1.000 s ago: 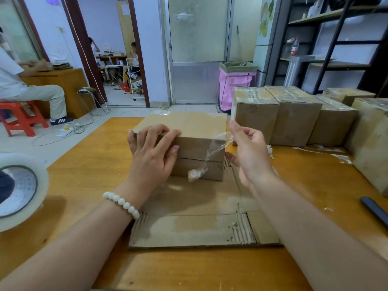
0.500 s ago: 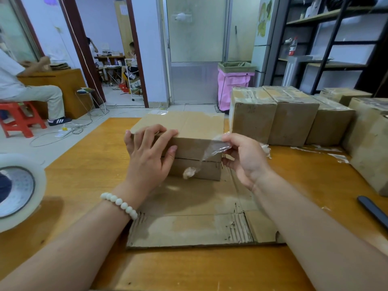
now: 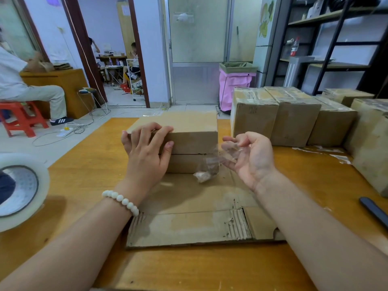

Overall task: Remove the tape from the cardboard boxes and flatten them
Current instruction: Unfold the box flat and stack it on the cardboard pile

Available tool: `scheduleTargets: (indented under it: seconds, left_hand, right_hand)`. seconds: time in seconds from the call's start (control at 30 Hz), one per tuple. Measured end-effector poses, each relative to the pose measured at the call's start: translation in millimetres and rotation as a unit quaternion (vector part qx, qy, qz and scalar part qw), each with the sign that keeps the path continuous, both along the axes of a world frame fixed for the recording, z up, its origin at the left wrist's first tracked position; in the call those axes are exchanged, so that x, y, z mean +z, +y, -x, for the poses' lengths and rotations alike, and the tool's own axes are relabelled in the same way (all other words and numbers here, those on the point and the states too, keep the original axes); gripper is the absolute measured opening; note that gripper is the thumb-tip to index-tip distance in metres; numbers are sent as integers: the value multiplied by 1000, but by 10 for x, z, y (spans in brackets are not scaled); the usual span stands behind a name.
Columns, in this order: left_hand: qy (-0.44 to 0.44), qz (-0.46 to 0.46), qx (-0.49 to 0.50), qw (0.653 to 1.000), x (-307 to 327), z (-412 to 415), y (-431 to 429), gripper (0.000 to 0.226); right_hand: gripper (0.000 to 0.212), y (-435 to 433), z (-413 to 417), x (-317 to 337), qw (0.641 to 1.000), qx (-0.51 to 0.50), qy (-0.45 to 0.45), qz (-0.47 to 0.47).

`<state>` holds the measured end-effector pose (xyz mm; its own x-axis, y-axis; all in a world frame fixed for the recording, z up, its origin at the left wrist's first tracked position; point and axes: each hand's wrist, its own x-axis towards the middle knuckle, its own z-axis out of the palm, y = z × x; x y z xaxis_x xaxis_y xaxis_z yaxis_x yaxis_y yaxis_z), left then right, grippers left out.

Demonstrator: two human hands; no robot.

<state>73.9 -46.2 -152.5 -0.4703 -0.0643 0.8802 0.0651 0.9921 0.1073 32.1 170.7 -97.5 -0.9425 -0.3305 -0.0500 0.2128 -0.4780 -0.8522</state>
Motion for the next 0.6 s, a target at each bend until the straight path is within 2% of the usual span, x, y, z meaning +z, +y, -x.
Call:
scheduleTargets:
  seconds: [0.1,0.2,0.33,0.4,0.5,0.6]
  left_hand:
    - [0,-5,18,1000,5,1,-20,28]
    - [-9,-9,34,999,7,-9,-24,30]
    - [-19,-3,34,999,1,-12,2,32]
    - [-20,-2,32,999,-2,-13,-2,32]
    - [-19,-4,29,999,-4,-9,-2,32]
    - [-22,7,30,999,-6,-10,2,31]
  right_hand:
    - [17,-7,12,-36,999,19,13,-39]
    - [34,-24,38,-70,997,11,9,-75]
    - [43,-63,10,-126,960,16,111,-257]
    - [44,-88,-3,-141,956,28,116,-269]
    - [38,-69,23,-128,950,29,129,-282]
    - [21,-58,44,-185,926,-59,237,-287]
